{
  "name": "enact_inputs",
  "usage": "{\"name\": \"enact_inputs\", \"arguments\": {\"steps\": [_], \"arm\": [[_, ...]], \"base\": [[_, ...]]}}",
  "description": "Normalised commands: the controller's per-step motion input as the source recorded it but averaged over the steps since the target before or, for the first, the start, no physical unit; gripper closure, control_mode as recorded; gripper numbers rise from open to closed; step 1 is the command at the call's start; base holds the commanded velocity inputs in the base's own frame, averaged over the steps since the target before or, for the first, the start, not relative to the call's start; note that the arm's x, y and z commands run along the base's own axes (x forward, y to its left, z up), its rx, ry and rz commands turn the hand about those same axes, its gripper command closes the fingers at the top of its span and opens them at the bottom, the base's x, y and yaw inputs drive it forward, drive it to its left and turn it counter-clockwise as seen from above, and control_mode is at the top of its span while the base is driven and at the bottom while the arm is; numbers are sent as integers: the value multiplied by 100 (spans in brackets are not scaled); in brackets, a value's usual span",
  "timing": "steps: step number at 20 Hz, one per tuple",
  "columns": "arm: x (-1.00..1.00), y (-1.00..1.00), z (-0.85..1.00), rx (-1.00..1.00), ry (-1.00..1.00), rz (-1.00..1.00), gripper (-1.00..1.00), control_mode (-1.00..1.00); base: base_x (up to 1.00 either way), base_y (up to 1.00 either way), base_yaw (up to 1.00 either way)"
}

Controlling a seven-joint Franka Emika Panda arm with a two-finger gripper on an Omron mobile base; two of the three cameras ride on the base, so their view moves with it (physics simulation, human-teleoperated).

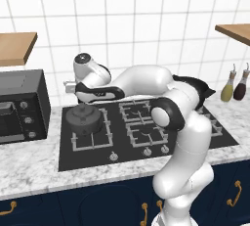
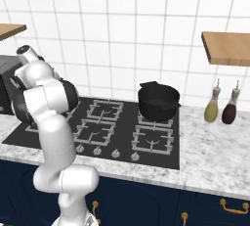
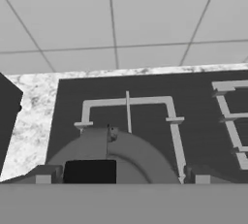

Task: Pick the kettle from the counter and place it on a stove burner. Then turn the burner on.

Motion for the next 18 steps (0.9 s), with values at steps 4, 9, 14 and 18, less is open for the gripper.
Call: {"name": "enact_inputs", "arguments": {"steps": [4,9,14,18], "arm": [[-15,-4,48,0,-9,0,-100,-100],[-66,-30,27,0,-2,0,-100,-100],[-97,-46,23,10,0,0,-100,-100],[-93,-58,6,17,1,11,-100,-100]], "base": [[0,0,0],[0,0,0],[0,0,0],[0,0,0]]}}
